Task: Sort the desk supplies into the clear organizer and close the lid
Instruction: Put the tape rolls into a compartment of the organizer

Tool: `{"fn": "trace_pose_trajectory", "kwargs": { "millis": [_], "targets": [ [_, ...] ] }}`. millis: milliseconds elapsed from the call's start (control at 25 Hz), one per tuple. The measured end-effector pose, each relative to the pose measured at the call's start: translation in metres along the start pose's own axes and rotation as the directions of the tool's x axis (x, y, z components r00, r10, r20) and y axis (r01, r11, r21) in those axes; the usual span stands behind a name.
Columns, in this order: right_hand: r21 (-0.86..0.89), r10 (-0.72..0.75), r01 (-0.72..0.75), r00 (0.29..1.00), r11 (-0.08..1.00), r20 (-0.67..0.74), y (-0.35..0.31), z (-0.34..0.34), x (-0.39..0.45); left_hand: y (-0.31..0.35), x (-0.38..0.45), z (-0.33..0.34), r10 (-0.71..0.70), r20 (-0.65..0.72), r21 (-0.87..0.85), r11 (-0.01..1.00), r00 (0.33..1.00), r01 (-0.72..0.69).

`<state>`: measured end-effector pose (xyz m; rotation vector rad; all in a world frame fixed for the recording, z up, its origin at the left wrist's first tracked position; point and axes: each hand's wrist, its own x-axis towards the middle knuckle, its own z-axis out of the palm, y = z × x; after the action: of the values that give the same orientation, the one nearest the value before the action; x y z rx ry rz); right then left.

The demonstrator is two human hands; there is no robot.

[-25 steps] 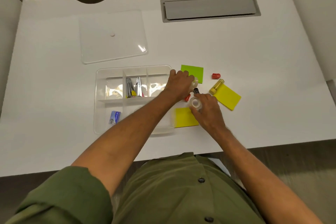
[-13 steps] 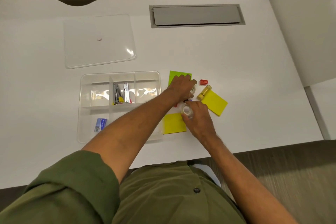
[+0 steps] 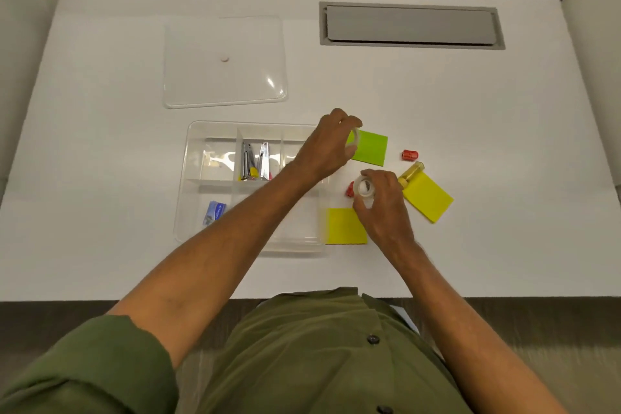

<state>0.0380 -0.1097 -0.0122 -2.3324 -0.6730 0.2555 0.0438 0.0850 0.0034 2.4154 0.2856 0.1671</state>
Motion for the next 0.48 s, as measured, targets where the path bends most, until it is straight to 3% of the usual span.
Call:
{"fn": "trace_pose_trajectory", "kwargs": {
  "millis": [120,240,360,480],
  "targets": [
    [0.023,-0.086,0.087,0.996,0.996,-0.037,-0.029,0.006,0.023,-0.028,-0.034,-0.055,-0.122,-0.215,-0.056,0.992,0.969,0.113],
    [0.088,-0.126,0.130,0.990,0.988,-0.056,-0.058,0.014,0.045,-0.062,-0.073,-0.099,-0.272,-0.329,-0.066,0.962,0.904,0.266],
    [0.125,-0.204,0.208,0.978,0.970,-0.046,-0.084,0.030,0.058,-0.094,-0.110,-0.120,-0.377,-0.314,-0.010,0.919,0.871,0.394],
    [0.153,-0.256,0.255,0.967,0.955,-0.013,-0.100,0.047,0.062,-0.115,-0.129,-0.119,-0.435,-0.215,0.101,0.881,0.875,0.462]
  ]
}}
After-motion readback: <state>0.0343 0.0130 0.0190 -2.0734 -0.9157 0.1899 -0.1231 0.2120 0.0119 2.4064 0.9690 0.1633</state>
